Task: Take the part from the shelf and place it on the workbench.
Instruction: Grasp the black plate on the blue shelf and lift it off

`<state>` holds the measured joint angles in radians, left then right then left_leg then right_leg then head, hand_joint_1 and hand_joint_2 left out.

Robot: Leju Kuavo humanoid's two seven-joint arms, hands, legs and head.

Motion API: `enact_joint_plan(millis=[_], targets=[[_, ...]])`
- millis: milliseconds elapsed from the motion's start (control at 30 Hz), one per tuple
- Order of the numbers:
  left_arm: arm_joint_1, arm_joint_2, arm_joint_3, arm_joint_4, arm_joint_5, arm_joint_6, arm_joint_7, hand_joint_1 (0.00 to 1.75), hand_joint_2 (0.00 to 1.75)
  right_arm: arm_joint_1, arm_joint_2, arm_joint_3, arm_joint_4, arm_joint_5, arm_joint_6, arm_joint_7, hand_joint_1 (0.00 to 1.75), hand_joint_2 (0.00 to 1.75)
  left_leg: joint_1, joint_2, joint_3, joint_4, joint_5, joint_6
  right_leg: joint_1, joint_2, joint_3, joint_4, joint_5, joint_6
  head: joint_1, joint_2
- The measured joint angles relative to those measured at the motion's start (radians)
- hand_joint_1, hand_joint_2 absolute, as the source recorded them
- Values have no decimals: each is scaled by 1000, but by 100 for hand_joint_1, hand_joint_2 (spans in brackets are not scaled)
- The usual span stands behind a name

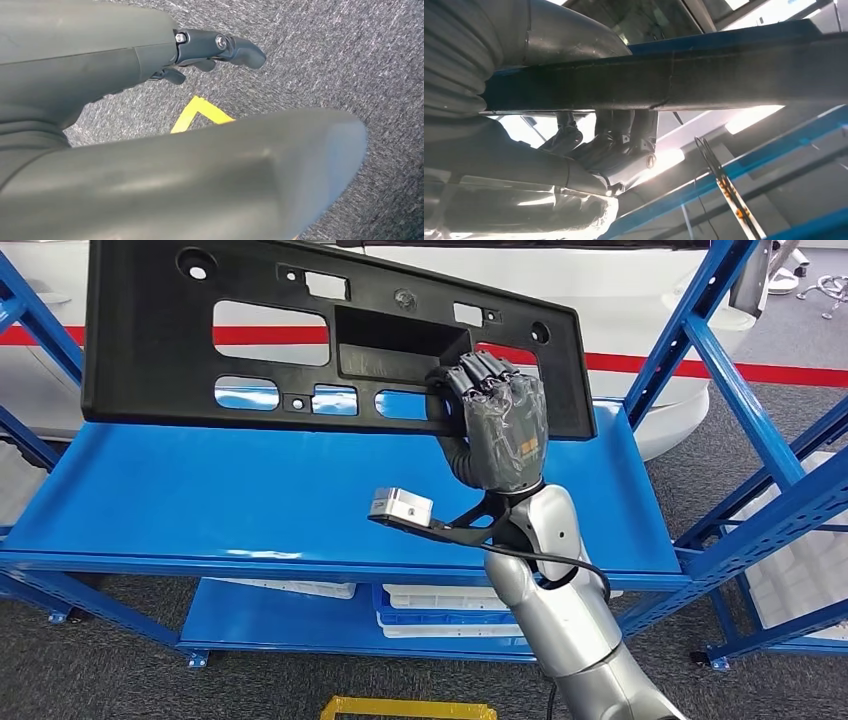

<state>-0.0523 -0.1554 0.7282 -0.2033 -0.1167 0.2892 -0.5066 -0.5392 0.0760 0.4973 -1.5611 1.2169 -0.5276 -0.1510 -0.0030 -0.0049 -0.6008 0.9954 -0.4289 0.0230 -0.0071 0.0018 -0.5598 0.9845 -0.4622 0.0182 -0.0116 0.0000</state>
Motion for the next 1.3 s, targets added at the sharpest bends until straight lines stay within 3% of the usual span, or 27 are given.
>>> enact_joint_plan(millis=[100,433,567,867,1033,1167,1233,1300], targets=[[0,0,9,0,0,-2,3,0,175,4,-7,4,-24,-4,-3,-2,175,175,0,0,0,0,0,0,0,0,0,0,0,0,0,0],[-1,-6,30,0,9,-38,98,0,175,22,-51,8,-112,-66,-31,-7,175,175,0,0,0,0,0,0,0,0,0,0,0,0,0,0],[-2,-6,34,0,-15,-18,164,0,175,38,-74,8,-144,-149,-42,-20,175,175,0,0,0,0,0,0,0,0,0,0,0,0,0,0],[-6,-6,46,0,10,-67,195,0,175,58,-94,9,-159,-410,86,-59,175,175,-3,0,0,1,-2,1,-6,0,1,-1,0,1,0,0],[-8,-6,51,0,10,-69,198,0,175,65,-94,8,-159,-438,102,-65,175,175,-8,0,0,3,-6,9,-14,0,2,-1,-2,8,0,0],[-10,-6,53,0,10,-69,199,0,175,65,-94,8,-159,-440,103,-66,175,175,-9,0,6,-4,-7,22,-19,0,4,-1,-6,20,0,0],[-11,-7,56,0,10,-69,199,0,175,64,-95,6,-160,-441,103,-66,175,175,-2,2,16,-14,-3,33,-16,-1,-21,53,-36,17,2,0],[-13,-7,59,0,10,-70,199,0,175,66,-96,4,-160,-442,103,-67,175,175,1,3,20,-16,-2,39,-15,-1,-87,184,-94,5,5,0]])
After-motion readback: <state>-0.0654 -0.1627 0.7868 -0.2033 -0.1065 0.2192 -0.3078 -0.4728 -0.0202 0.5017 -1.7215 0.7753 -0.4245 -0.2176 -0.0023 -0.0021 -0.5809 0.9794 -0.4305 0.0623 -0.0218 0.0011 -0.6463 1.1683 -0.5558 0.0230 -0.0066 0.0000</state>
